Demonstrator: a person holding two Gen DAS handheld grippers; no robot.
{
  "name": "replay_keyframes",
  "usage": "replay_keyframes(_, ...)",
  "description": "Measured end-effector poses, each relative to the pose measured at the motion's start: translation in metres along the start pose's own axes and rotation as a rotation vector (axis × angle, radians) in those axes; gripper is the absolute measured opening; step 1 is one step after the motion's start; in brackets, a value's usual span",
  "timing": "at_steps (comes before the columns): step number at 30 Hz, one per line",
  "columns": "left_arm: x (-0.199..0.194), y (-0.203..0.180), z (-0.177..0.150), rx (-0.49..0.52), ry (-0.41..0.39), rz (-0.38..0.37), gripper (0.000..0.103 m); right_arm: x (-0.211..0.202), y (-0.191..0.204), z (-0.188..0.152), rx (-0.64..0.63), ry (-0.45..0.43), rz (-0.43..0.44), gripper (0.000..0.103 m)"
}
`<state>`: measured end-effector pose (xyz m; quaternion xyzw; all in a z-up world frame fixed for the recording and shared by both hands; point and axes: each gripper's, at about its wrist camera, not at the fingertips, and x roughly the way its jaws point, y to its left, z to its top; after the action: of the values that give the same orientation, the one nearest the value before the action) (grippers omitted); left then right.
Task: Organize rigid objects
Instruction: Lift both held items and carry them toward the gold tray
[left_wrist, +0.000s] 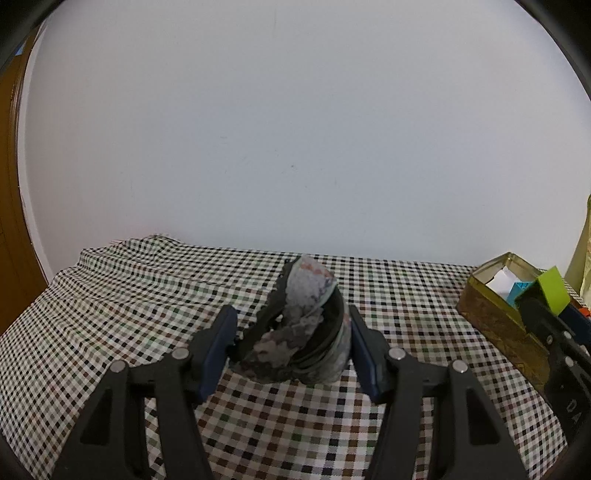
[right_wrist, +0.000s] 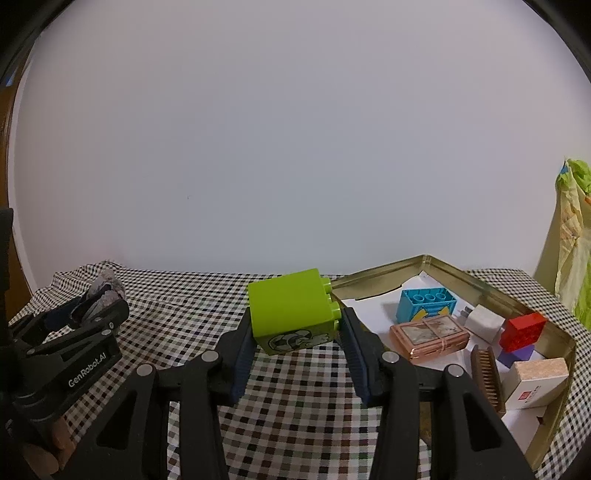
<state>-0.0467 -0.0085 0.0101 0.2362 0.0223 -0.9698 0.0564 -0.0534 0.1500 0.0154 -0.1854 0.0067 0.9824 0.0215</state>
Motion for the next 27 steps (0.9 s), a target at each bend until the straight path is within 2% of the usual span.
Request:
replay_keyframes(9,-0.006,-0.008,-0.004,-0.008,0.003,-0.002,0.058,-0.011,-0.009,0.0,-0.017,-0.029,0.0,0.047)
replay_keyframes(27,-0.013,-0.042,-0.008,0.017,-0.003,-0.053,0.058,-0.024,-0.037,0.005,-0.019,-0.065,-0.014,0.048)
